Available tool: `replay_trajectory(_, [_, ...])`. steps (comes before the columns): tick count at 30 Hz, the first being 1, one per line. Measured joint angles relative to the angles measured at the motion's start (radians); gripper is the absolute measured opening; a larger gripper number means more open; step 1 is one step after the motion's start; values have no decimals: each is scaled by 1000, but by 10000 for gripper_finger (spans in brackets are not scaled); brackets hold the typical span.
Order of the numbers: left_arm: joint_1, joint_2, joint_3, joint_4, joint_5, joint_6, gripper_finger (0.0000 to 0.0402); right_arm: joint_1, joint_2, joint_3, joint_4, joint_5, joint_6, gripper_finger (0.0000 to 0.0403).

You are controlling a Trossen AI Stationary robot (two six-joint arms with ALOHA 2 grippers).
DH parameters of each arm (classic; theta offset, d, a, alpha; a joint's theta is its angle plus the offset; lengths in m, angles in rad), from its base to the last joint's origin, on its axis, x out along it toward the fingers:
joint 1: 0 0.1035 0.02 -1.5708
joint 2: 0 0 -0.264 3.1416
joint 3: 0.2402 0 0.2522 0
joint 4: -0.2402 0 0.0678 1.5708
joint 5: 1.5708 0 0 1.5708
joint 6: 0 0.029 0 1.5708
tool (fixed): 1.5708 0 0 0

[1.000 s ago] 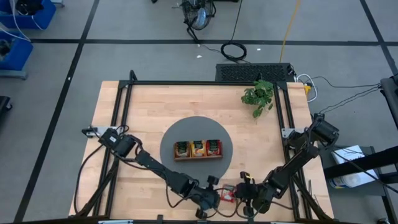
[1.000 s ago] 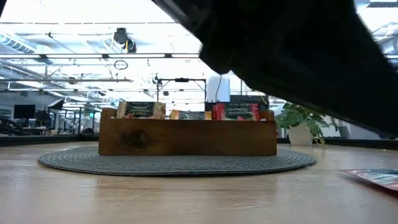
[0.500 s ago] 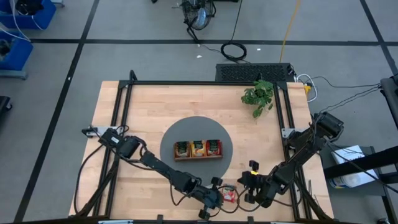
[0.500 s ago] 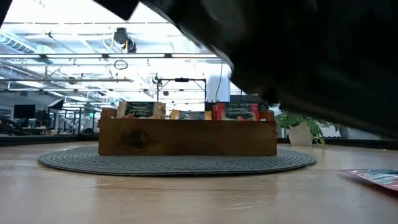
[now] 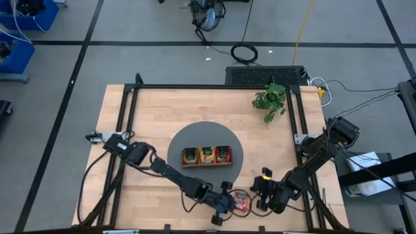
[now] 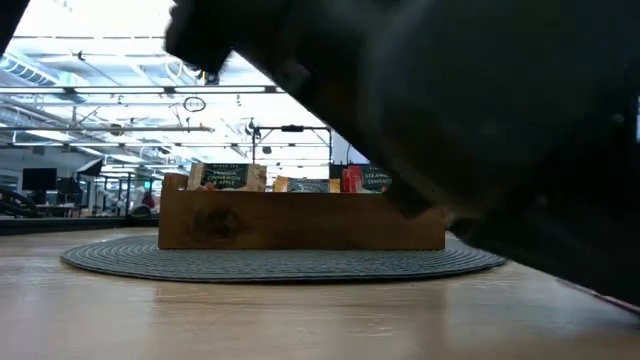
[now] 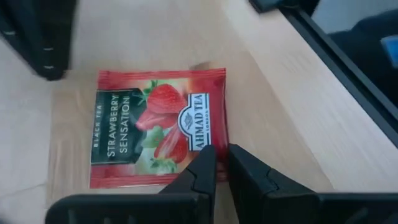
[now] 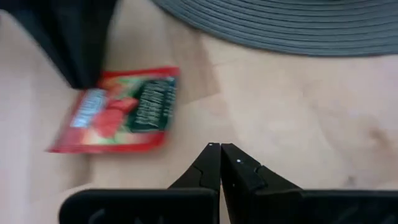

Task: Pick & Place Tea
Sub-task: Put the red tea bag into the right section of the wooden organizer

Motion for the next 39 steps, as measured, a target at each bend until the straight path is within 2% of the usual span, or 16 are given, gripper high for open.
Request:
replay_trajectory(7, [37,27,4,-6,49,-68,46,0,0,-46,178,-60,-6,9])
replay_trajectory(16, [39,27,3,-13,51,-72,46,-2,-1,-110,324,-164,48,59])
replay_trajectory(23, [39,28,2,-21,63,-72,46,-5,-139,-194,324,-188,117,86])
replay_trajectory(28, [39,28,1,-21,65,-71,46,-9,-224,-277,356,-190,224,95])
replay_trajectory(32, [43,28,1,-22,73,-70,46,-15,-198,-343,483,-230,305,105])
replay_trajectory(39, [45,28,0,-24,77,-71,46,-16,-111,-371,726,-234,318,123])
